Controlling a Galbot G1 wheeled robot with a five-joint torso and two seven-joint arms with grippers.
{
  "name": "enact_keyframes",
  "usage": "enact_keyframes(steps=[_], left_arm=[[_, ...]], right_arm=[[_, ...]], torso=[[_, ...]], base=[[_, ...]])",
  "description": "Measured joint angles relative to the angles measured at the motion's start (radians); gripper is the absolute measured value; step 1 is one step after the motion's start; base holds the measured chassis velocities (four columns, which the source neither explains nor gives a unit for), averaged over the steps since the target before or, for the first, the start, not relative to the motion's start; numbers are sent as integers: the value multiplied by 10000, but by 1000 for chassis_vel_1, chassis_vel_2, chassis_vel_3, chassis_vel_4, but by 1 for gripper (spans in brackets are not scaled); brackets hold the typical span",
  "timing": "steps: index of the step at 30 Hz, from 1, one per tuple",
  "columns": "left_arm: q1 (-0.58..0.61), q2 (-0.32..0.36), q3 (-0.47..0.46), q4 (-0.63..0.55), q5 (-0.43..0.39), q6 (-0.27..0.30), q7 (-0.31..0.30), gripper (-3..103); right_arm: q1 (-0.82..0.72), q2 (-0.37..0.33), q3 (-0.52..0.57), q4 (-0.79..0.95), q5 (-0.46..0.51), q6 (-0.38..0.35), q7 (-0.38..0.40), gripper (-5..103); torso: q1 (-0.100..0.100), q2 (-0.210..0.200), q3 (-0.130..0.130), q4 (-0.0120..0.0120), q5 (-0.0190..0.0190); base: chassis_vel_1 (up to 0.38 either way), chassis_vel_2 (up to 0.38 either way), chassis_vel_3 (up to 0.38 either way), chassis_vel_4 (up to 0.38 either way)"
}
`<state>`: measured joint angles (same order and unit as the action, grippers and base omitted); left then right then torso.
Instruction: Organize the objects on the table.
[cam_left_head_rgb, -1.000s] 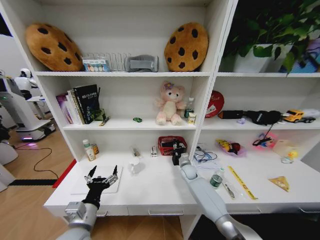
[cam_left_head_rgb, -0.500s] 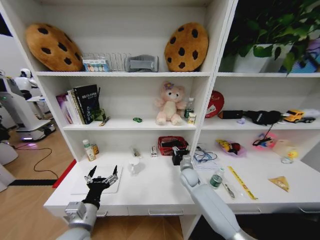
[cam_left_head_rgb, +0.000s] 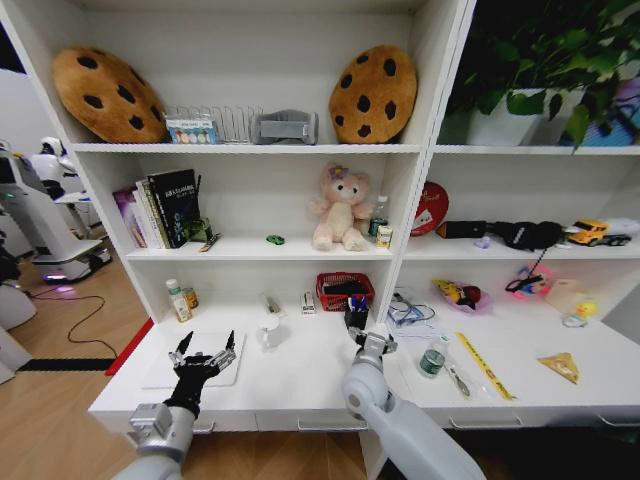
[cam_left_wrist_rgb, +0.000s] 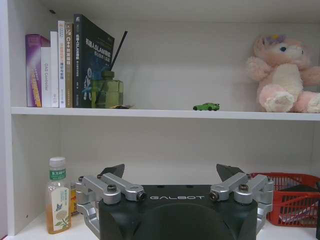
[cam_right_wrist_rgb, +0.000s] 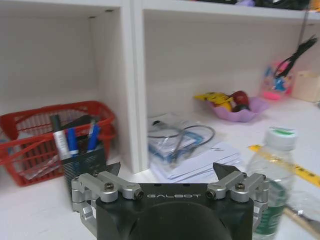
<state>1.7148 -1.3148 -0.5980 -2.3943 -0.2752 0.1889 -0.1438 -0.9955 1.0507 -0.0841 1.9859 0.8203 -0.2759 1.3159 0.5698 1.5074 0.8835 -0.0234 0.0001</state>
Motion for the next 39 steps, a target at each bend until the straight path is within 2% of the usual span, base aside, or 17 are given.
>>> enact_keyframes(steps=[2,6,10,15,18,22,24,29,32,34,39], left_arm=[[0,0,0,0,0,0,2,100],[0,0,0,0,0,0,1,100],[0,0,0,0,0,0,2,100],[-1,0,0,0,0,0,2,100],[0,0,0,0,0,0,3,100],[0,0,0,0,0,0,5,100],[0,0,0,0,0,0,5,100],[0,0,0,0,0,0,4,100],[0,0,0,0,1,0,5,100],[0,0,0,0,0,0,5,100],[0,0,0,0,0,0,5,100]], right_arm=[[-860,-450,689,720,-261,78,11,100],[-1811,-541,1095,1104,-984,214,-120,100],[-2720,-255,1335,1249,-1568,343,-216,100],[-3311,-130,1706,1465,-1680,376,-376,100],[-3741,-270,2132,1447,-2085,236,-1130,100],[-3849,-282,2362,1378,-2180,166,-1636,100],[-3786,-264,2579,1158,-2180,116,-2209,100],[-3323,-253,2664,648,-2003,114,-2510,100],[-3135,-254,2693,519,-1870,111,-2449,100],[-2989,-263,2657,511,-1416,57,-1846,100],[-3118,-128,2687,471,-1398,133,-1272,100]], torso=[[0,0,-1,0,-1],[0,0,-1,0,1],[0,0,0,3,2],[1,0,0,3,-1],[1,0,0,2,-2],[1,0,0,2,-1],[1,-1,1,2,0],[2,-1,1,3,0],[2,-1,1,4,0],[2,-1,1,3,-1],[2,-1,1,2,0]], base=[[0,0,0,0],[0,0,0,0],[0,0,0,0],[0,0,0,0],[0,0,0,0],[0,0,0,0],[0,0,0,0],[0,0,0,0],[0,0,0,0],[0,0,0,0],[0,0,0,0]])
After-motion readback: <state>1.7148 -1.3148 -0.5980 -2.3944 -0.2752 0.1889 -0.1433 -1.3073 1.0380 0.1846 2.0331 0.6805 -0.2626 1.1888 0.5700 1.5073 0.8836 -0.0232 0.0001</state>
